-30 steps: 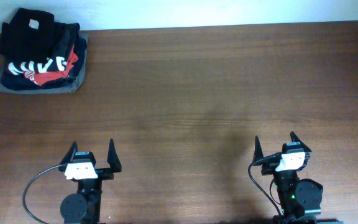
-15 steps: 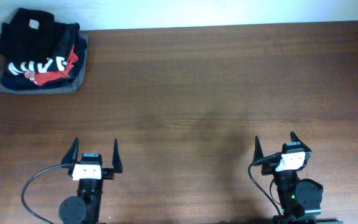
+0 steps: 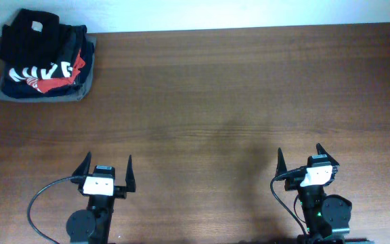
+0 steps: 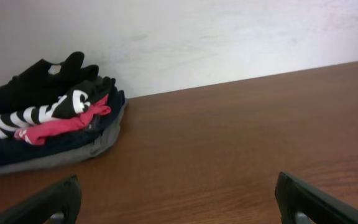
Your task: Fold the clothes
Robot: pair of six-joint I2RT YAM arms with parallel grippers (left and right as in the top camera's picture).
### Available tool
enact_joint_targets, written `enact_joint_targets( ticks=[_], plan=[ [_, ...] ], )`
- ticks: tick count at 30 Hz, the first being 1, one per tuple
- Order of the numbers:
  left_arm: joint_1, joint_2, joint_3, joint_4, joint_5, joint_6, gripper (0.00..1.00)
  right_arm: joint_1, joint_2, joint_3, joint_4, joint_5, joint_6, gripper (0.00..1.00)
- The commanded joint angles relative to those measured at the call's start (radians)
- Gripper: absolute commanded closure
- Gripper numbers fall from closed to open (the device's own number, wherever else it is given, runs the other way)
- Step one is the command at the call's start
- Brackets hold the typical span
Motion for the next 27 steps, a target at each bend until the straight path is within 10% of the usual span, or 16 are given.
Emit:
enact_joint_targets(
  ticks=[1, 27],
  plan=[
    [0.004, -0.008, -0.003, -0.005, -0.037, -0.085, 0.01, -0.007, -0.01, -0.005, -0.005, 0.006, -0.007, 0.01],
    [-0.007, -0.008, -0.003, -0.015, -0.034, -0.074, 0.01, -0.007, -0.01, -0.005, -0.005, 0.006, -0.007, 0.01]
  ],
)
